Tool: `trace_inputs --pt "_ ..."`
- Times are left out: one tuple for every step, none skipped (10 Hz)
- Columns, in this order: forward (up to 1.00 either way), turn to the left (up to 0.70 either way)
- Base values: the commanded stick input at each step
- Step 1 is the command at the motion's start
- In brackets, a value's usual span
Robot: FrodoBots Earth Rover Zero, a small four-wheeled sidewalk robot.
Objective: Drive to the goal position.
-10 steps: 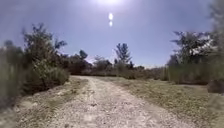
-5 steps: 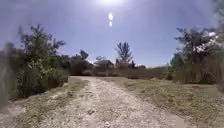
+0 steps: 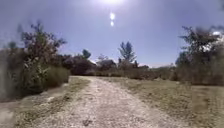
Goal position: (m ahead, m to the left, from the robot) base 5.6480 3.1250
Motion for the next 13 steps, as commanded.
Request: trace_inputs --pt "0.70 0.00" --pt "0.70 0.00" --pt "0.70 0.00" --pt "0.70 0.00" --pt "0.70 0.00" --pt "0.70 0.00" --pt "0.70 0.00" --pt "0.70 0.00" --pt "0.70 0.00" --pt "0.70 0.00" --pt "0.70 0.00" --pt "0.70 0.00" --pt "0.70 0.00"
